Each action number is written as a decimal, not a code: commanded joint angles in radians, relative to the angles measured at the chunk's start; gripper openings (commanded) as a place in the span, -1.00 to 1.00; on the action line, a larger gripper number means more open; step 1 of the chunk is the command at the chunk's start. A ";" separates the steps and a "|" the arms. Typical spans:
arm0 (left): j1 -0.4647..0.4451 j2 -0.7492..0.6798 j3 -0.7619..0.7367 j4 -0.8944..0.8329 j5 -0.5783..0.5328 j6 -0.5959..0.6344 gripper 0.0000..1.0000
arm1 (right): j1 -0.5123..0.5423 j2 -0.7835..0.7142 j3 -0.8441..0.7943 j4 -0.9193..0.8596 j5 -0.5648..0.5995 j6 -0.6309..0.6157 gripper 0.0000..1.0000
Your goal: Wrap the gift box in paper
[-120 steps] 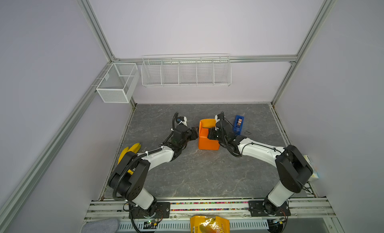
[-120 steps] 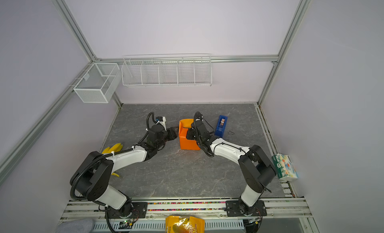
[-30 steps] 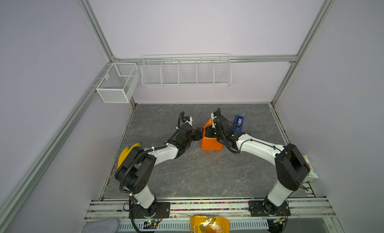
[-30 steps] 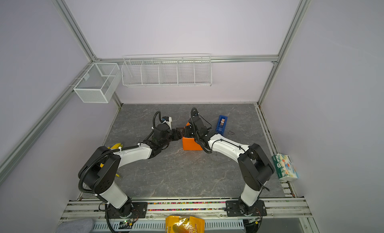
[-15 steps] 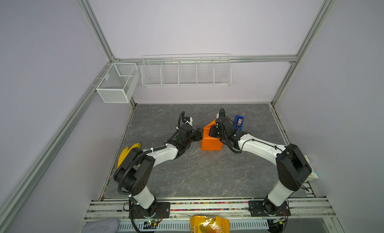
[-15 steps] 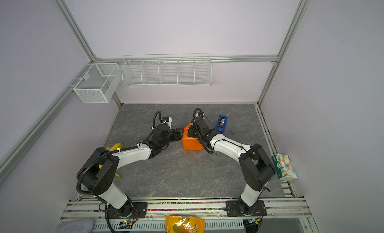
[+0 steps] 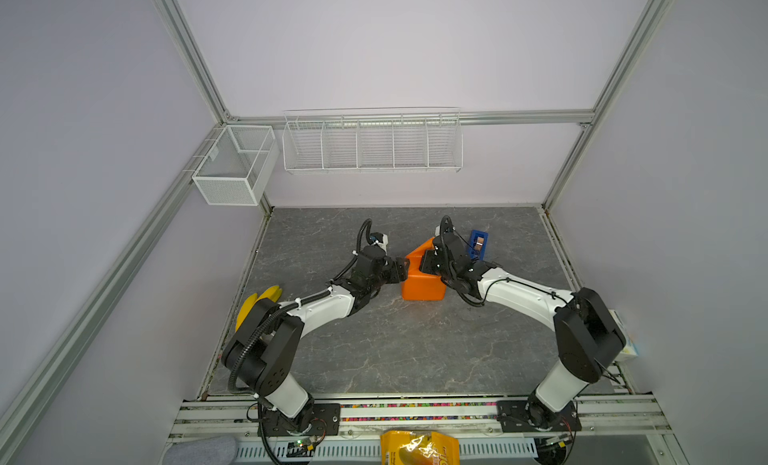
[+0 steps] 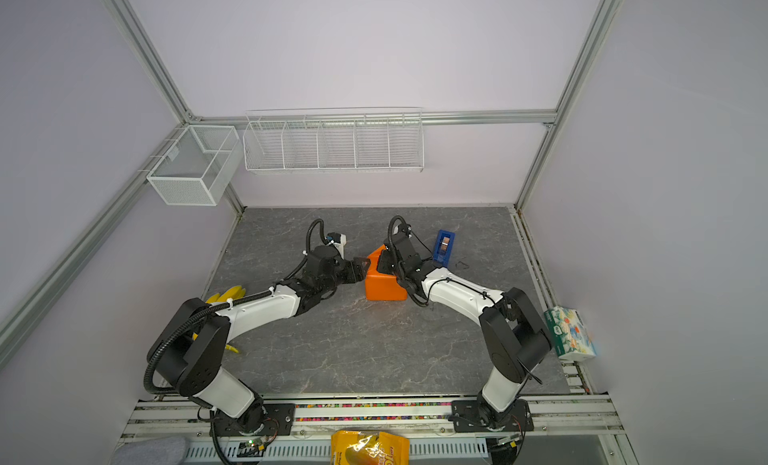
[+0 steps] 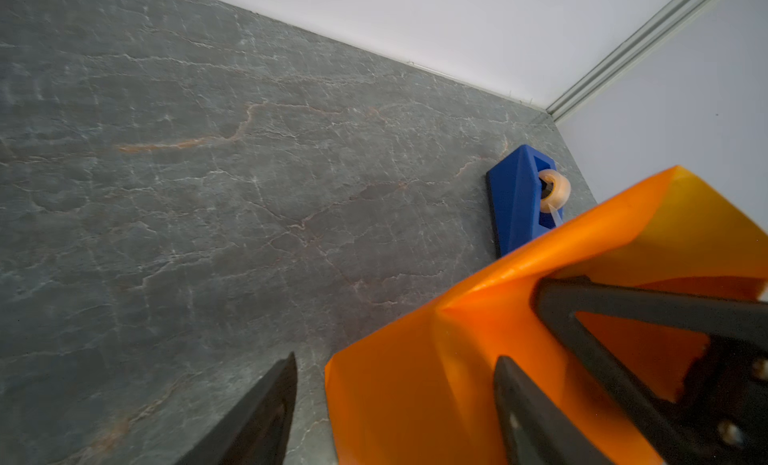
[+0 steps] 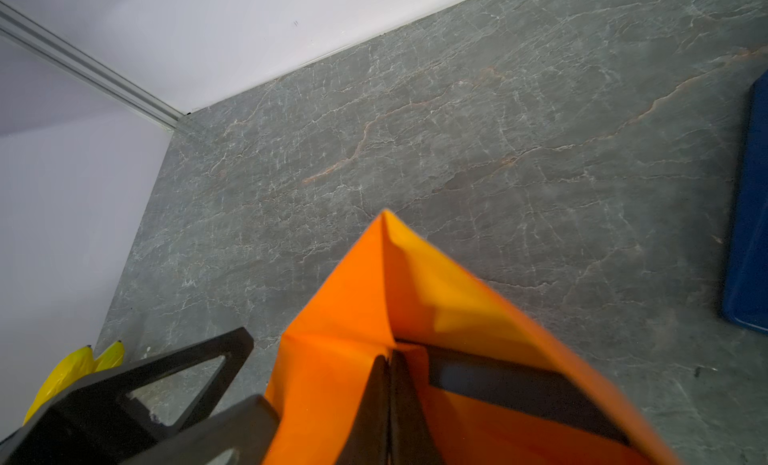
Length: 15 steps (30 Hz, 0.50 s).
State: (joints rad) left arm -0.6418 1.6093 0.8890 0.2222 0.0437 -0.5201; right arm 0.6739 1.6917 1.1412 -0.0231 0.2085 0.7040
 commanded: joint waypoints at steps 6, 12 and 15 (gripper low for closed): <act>-0.006 0.076 0.036 -0.024 0.067 -0.023 0.48 | 0.002 0.004 -0.041 -0.093 -0.018 0.008 -0.87; -0.009 0.100 0.027 -0.021 0.079 -0.025 0.46 | 0.002 -0.033 -0.042 -0.095 -0.025 0.001 -0.87; -0.009 0.099 0.023 -0.039 0.073 -0.020 0.46 | 0.002 -0.068 -0.037 -0.092 -0.048 -0.003 -0.86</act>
State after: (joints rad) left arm -0.6426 1.6741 0.9127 0.2634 0.1131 -0.5453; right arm 0.6739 1.6634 1.1313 -0.0544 0.1894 0.7033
